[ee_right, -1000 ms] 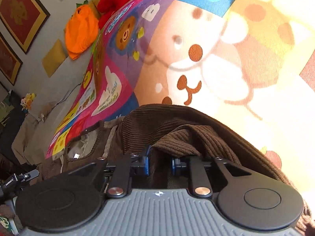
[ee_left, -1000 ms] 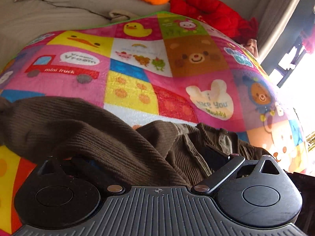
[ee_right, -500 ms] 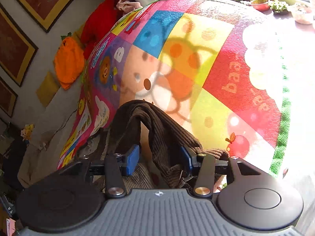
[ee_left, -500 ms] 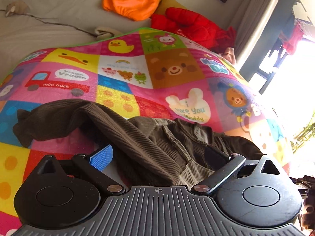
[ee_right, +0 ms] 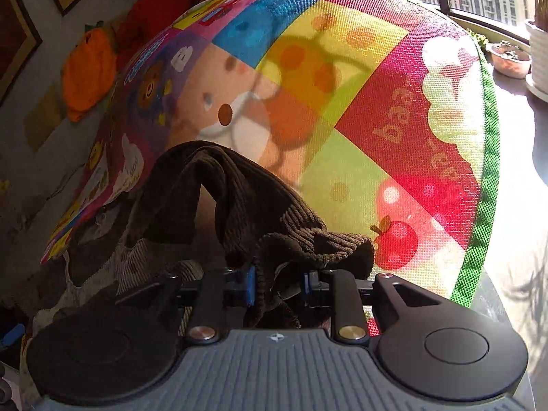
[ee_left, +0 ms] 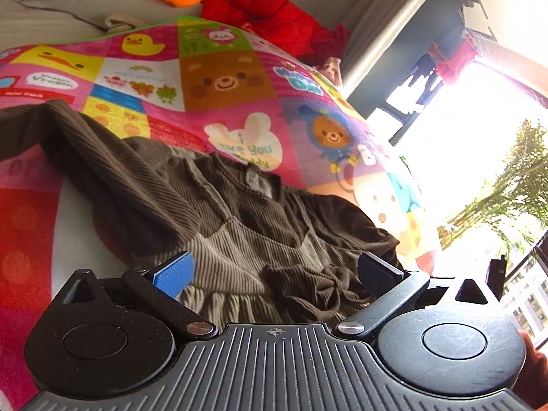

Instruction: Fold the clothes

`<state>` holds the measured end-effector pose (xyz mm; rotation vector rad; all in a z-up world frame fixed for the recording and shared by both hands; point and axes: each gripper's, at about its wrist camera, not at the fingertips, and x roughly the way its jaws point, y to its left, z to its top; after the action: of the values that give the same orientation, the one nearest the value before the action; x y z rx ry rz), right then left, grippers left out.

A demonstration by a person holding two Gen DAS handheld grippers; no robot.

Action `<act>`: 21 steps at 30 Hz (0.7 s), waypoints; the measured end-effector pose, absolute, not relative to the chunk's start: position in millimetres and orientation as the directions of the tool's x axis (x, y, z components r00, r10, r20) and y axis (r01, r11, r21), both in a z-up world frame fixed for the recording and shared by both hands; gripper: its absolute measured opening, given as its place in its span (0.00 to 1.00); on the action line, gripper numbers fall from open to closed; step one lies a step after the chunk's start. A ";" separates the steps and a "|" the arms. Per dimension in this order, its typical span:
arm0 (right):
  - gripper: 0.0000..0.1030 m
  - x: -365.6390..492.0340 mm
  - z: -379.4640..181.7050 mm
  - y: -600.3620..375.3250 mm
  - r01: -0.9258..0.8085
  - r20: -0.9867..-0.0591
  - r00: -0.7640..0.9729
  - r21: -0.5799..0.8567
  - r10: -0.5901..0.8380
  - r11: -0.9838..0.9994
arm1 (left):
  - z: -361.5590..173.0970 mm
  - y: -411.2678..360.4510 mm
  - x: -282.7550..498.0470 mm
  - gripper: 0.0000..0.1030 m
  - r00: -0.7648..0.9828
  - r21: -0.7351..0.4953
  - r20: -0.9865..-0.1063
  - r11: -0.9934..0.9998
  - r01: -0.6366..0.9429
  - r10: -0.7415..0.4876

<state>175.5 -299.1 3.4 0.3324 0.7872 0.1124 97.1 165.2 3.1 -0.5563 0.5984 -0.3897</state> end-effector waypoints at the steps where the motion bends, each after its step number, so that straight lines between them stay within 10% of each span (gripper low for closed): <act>1: 0.09 184.2 16.6 -294.9 0.012 -0.659 0.727 0.291 0.191 0.957 | 1.3 162.3 94.9 1.00 0.750 -0.589 -0.423 0.783 0.199 -0.508; 9: 0.06 226.1 180.5 -244.2 -0.142 -0.330 0.931 0.060 0.154 0.988 | -24.8 158.6 92.6 1.00 0.700 -0.574 -0.501 0.800 0.172 -0.510; 19: 0.08 238.2 154.9 -72.0 -0.562 -0.530 0.693 0.027 0.488 0.827 | -26.8 162.7 94.8 1.00 0.683 -0.610 -0.488 0.772 0.179 -0.544; 21: 0.26 233.4 147.0 -48.1 -0.611 -0.558 0.651 0.016 0.514 0.792 | -27.6 163.2 94.0 1.00 0.684 -0.611 -0.482 0.769 0.186 -0.548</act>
<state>233.4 -48.1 147.0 -0.1798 0.5759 0.6422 94.0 163.2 -27.6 -0.5581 0.7051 -0.4362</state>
